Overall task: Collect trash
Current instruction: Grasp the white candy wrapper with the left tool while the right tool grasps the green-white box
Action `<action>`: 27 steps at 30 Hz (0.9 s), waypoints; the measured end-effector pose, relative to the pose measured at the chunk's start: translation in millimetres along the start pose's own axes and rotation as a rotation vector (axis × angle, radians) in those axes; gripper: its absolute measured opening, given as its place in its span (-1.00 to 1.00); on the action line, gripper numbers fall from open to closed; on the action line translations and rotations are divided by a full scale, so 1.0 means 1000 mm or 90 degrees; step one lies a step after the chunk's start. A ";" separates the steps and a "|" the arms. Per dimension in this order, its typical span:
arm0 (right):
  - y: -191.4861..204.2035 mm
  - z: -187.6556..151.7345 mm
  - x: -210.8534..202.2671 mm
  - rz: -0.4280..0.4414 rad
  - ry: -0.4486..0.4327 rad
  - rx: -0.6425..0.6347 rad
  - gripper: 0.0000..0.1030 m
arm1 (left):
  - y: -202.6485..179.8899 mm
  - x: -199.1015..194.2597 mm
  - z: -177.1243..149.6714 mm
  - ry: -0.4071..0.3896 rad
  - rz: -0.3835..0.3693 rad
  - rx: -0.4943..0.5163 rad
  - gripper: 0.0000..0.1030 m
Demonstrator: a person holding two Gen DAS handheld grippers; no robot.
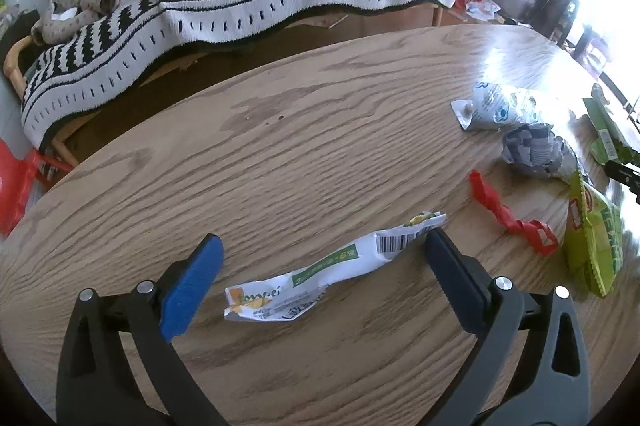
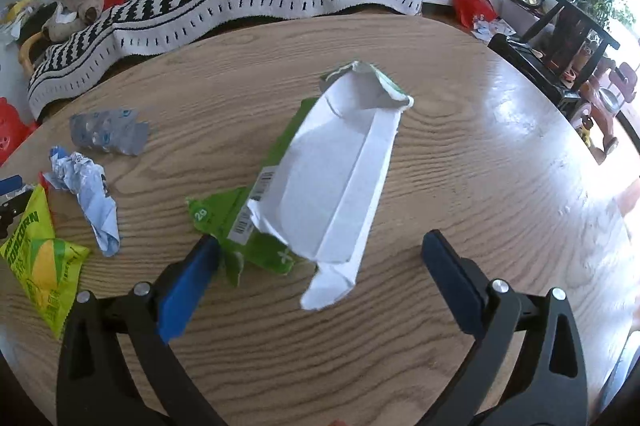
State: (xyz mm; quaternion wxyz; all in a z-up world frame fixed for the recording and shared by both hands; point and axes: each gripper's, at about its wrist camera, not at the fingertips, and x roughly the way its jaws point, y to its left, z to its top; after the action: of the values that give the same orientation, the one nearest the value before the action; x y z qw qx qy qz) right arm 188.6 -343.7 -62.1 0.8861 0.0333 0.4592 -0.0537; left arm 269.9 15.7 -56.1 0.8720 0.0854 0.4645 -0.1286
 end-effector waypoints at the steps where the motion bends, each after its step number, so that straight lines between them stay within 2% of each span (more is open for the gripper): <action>1: 0.000 0.000 0.000 -0.001 0.000 0.000 0.90 | 0.000 0.000 -0.001 -0.002 0.000 0.000 0.90; 5: -0.001 0.001 -0.002 0.009 0.004 0.006 0.90 | 0.000 -0.001 -0.001 -0.001 0.003 -0.005 0.90; 7: -0.004 0.002 -0.006 0.045 0.001 0.036 0.89 | -0.001 -0.001 0.000 0.005 0.002 -0.006 0.90; 9: -0.001 0.006 -0.009 0.058 -0.009 0.046 0.89 | -0.001 -0.001 0.002 0.019 -0.003 0.002 0.90; 11: 0.003 0.013 -0.010 0.041 -0.021 0.038 0.89 | 0.000 -0.002 0.003 0.035 -0.006 0.004 0.90; 17: 0.003 0.026 0.002 0.002 -0.002 0.052 0.89 | 0.000 -0.006 -0.001 0.067 -0.017 0.033 0.90; 23: 0.002 0.024 0.013 -0.002 0.015 0.045 0.89 | -0.012 -0.011 -0.008 0.099 -0.058 0.096 0.90; 27: 0.000 0.023 0.013 -0.006 0.013 0.038 0.90 | -0.024 -0.013 -0.012 0.095 -0.069 0.117 0.90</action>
State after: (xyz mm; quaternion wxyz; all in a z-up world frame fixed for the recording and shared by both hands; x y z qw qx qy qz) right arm 214.3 -347.3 -59.3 0.8796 0.0581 0.4667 -0.0717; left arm 246.1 -2.1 -52.2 0.8154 0.1486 0.5181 -0.2110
